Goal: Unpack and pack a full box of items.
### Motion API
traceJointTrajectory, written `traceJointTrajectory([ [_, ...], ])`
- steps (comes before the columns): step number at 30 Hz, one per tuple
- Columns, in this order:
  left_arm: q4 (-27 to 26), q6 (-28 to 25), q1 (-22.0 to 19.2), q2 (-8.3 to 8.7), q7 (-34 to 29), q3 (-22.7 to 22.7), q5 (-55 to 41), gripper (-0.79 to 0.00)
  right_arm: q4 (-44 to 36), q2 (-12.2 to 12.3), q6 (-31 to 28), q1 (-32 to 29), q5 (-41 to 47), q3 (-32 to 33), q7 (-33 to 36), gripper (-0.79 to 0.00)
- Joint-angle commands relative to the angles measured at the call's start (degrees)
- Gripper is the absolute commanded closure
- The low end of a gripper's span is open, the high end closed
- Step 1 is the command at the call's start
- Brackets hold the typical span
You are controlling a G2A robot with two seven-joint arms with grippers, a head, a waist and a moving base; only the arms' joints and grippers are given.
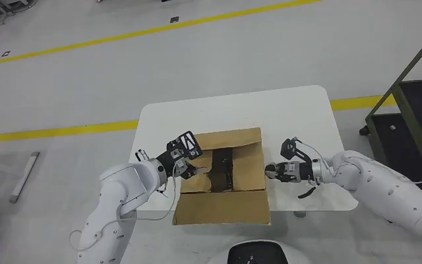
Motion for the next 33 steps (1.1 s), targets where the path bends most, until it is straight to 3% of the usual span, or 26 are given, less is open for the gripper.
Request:
traceJointTrajectory([
  [1,0.00,0.00,0.00,0.00,0.00,0.00,0.00,-0.785,-1.07,0.32,-0.13,-0.35,-0.86,1.24,-0.90,0.000],
  [6,0.00,0.00,0.00,0.00,0.00,0.00,0.00,-0.785,-6.99,2.78,2.07,-0.28,-6.21,7.38,-0.90,-0.018],
  [8,0.00,0.00,0.00,0.00,0.00,0.00,0.00,-0.785,-9.95,3.74,1.65,-0.77,-6.78,9.51,-0.01,-0.077],
  [9,0.00,0.00,0.00,0.00,0.00,0.00,0.00,-0.785,-9.95,3.74,1.65,-0.77,-6.78,9.51,-0.01,-0.256],
  [10,0.00,0.00,0.00,0.00,0.00,0.00,0.00,-0.785,-9.95,3.74,1.65,-0.77,-6.78,9.51,-0.01,-0.785],
  [21,0.00,0.00,0.00,0.00,0.00,0.00,0.00,-0.785,-10.77,3.69,2.62,-1.20,-9.37,9.70,0.11,-0.785],
  [28,0.00,0.00,0.00,0.00,0.00,0.00,0.00,-0.785,-14.68,3.80,9.99,-2.81,-32.45,13.70,-16.76,-0.785],
  [33,0.00,0.00,0.00,0.00,0.00,0.00,0.00,-0.785,-16.42,3.58,14.10,-3.22,-49.96,13.43,-22.88,-0.785],
])
